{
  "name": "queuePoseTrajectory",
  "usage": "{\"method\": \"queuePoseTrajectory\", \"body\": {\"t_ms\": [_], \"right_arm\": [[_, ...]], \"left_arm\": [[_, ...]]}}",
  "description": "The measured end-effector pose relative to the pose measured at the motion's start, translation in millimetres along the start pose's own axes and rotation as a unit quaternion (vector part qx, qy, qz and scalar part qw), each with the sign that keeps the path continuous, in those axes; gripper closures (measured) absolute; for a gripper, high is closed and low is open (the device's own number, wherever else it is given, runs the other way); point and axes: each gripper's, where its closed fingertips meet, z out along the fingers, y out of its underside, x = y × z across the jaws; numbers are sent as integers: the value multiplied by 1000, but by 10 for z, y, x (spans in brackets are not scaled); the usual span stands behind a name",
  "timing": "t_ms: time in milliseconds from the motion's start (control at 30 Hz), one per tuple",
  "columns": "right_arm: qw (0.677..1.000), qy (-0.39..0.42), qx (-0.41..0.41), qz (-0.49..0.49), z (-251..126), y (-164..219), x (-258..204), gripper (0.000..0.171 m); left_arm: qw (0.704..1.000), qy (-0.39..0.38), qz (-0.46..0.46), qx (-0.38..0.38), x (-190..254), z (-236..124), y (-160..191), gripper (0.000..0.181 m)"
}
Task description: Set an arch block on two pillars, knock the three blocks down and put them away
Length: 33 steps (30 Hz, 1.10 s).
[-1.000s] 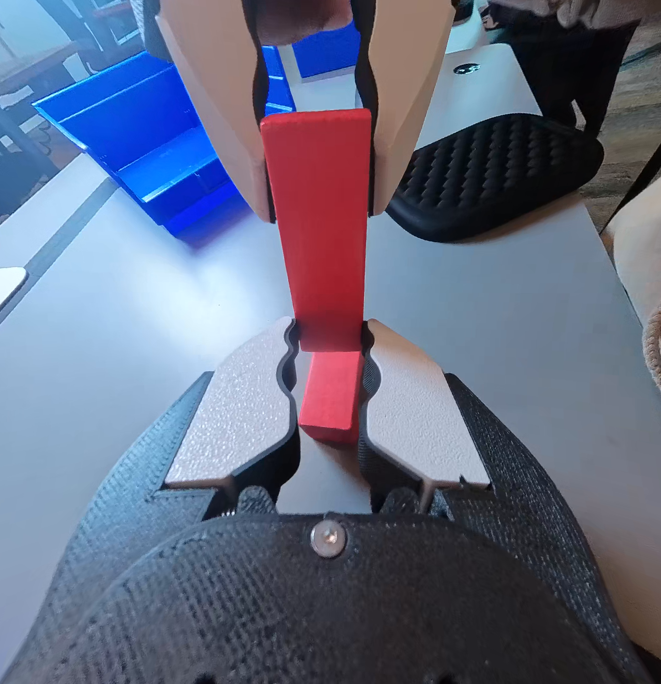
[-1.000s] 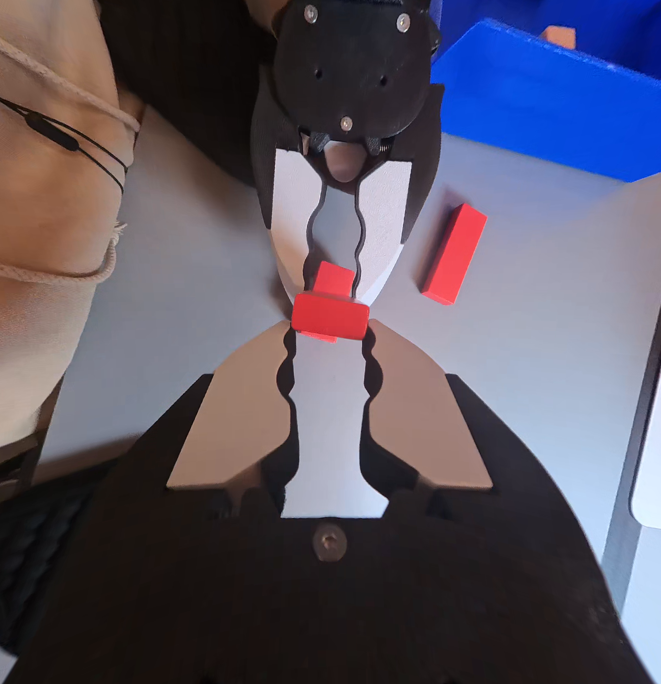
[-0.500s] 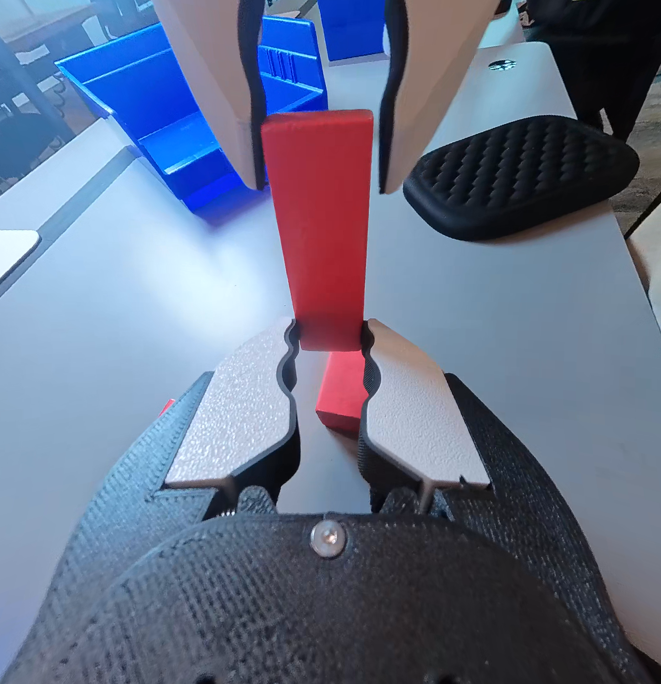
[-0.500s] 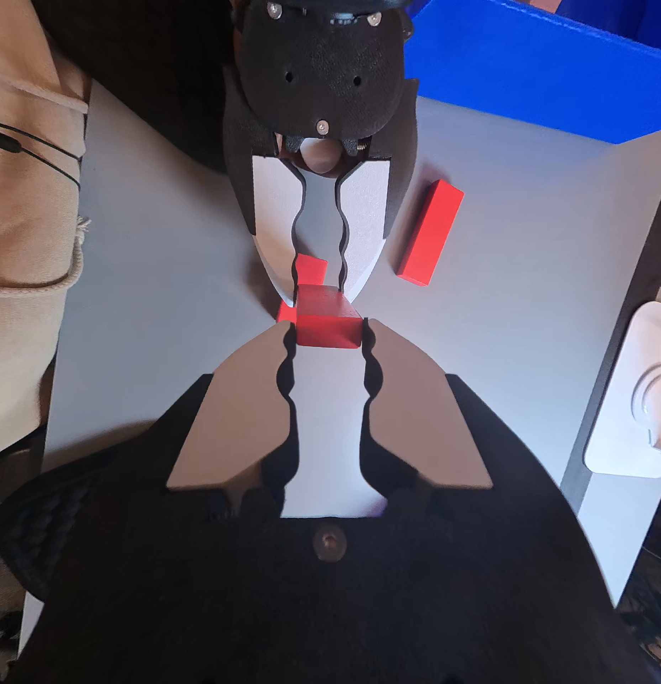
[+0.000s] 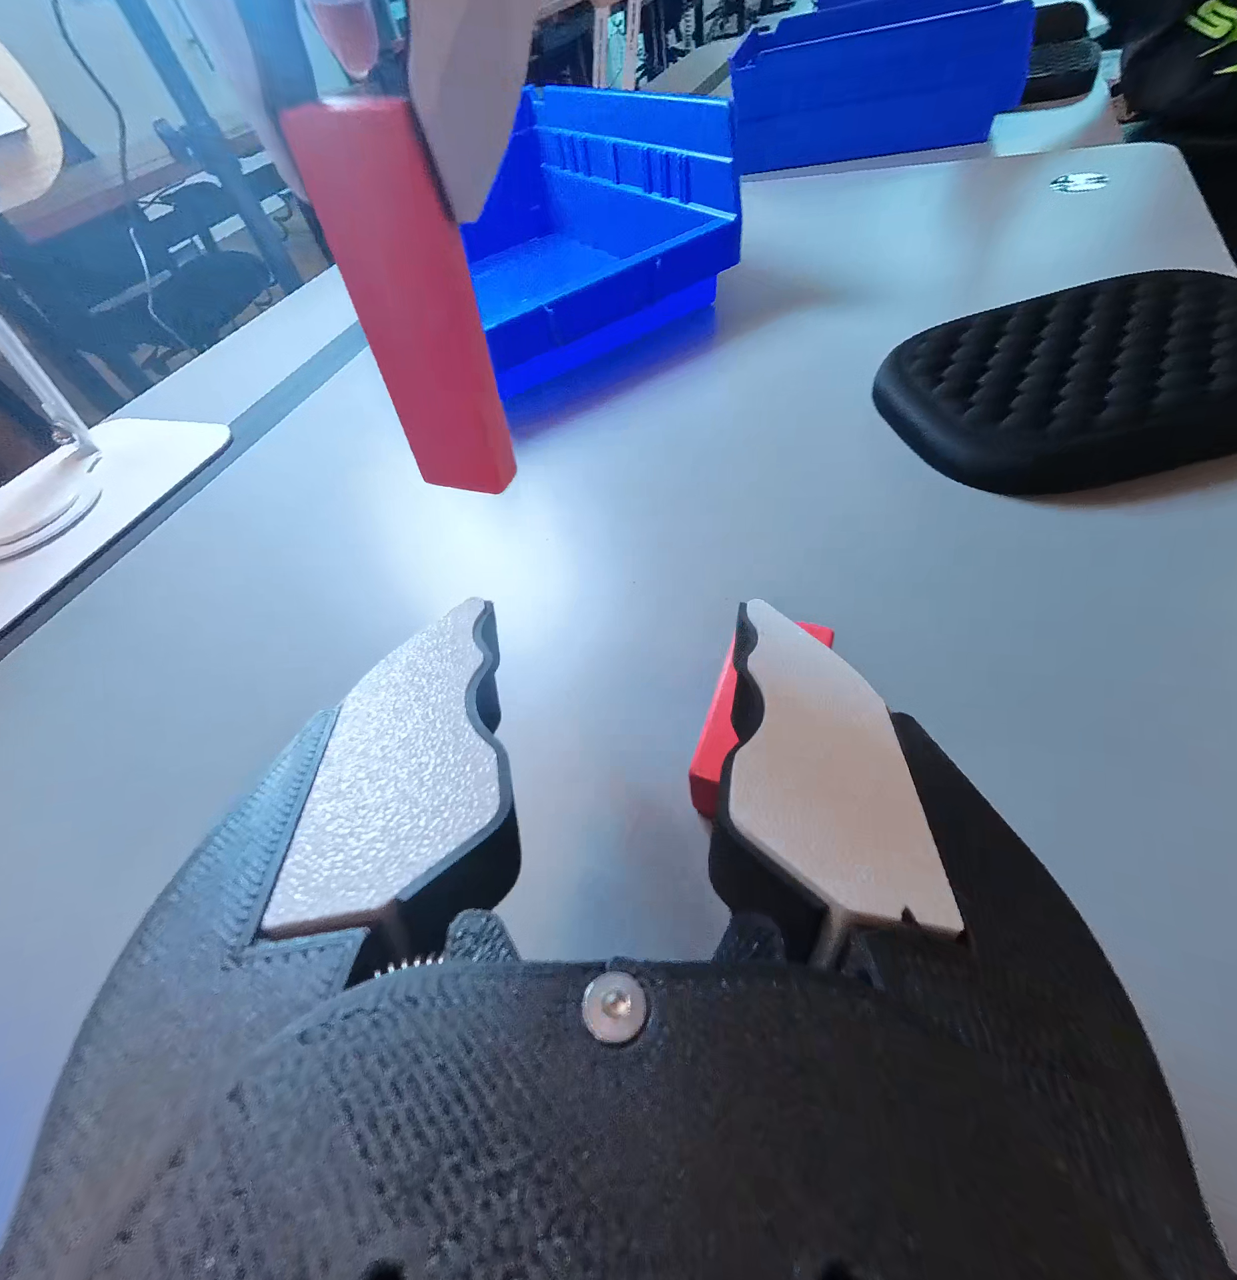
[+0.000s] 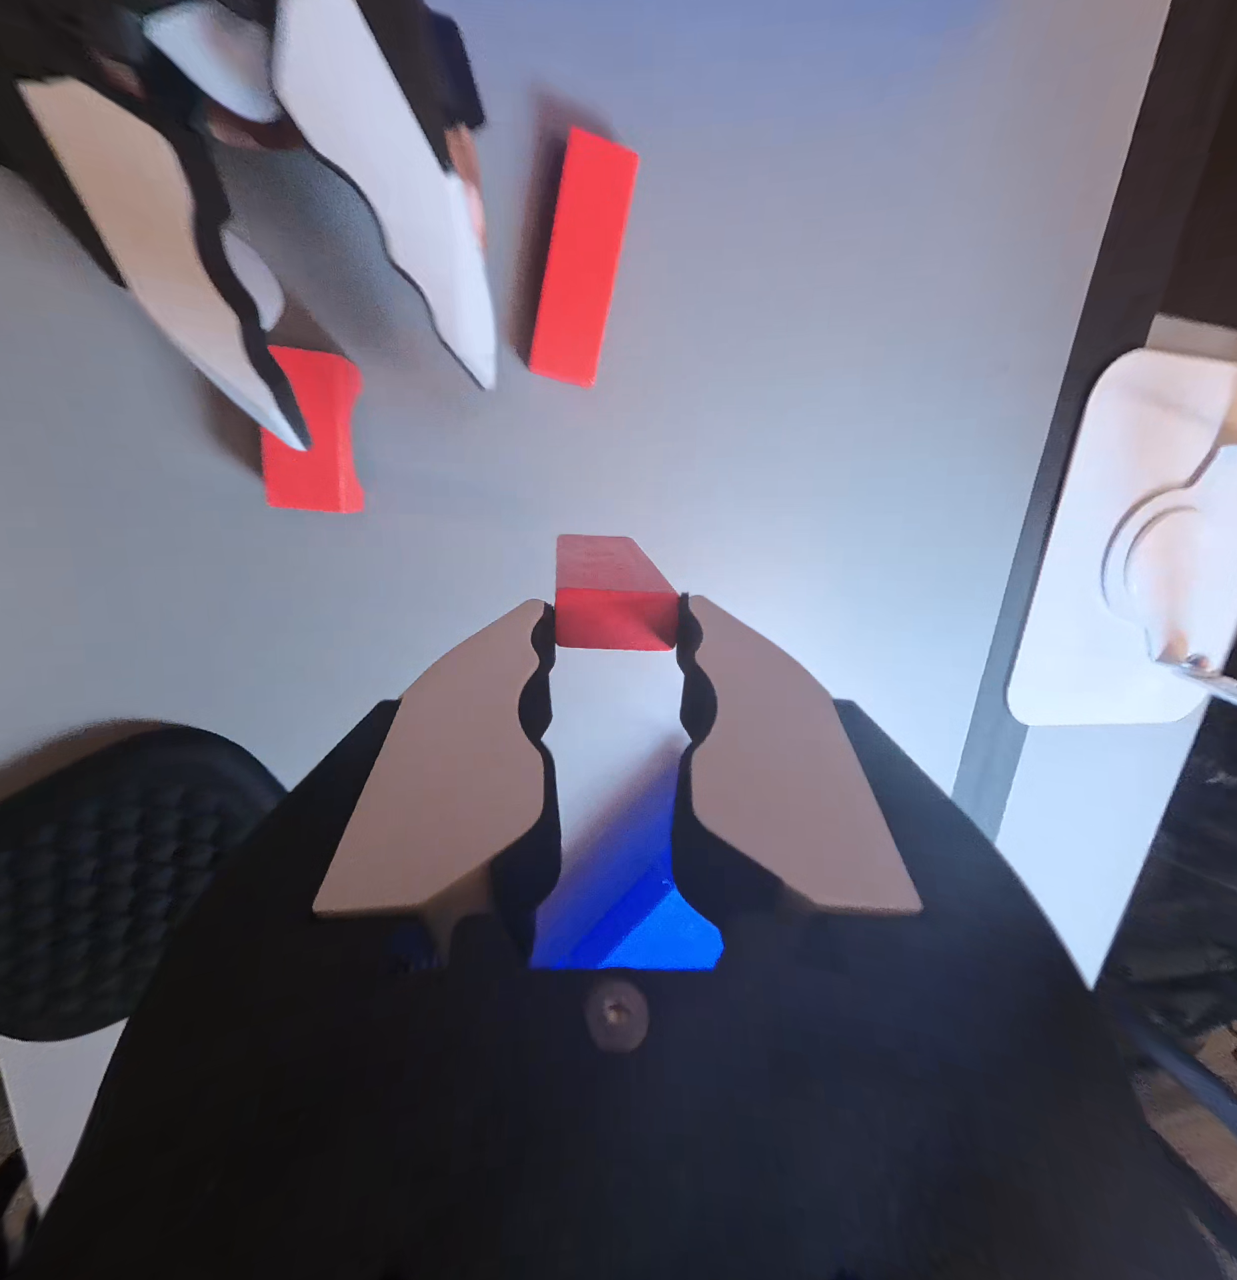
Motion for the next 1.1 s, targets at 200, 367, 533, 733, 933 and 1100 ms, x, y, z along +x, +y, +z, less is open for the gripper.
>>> {"method": "queuePoseTrajectory", "body": {"t_ms": [200, 367, 533, 733, 933, 1100], "right_arm": [[998, -24, -38, 33, 431, 246, 212, 137], [998, -30, -44, 38, 582, 346, 232, 137], [997, -35, -46, 49, 612, 420, 244, 137], [997, -37, -41, 51, 630, 438, 251, 137], [998, -30, -46, 38, 630, 434, 243, 137], [998, -28, -50, 35, 635, 447, 250, 137]], "left_arm": [[1000, -10, -10, -2, -77, -63, 51, 123], [1000, -3, -13, -6, -58, -45, 83, 125], [1000, -2, -15, -7, -50, -38, 92, 125], [1000, 3, -16, -10, -33, -23, 114, 125], [1000, 4, -15, -12, -27, -17, 120, 125], [1000, 6, -16, -13, -22, -14, 124, 125]]}}
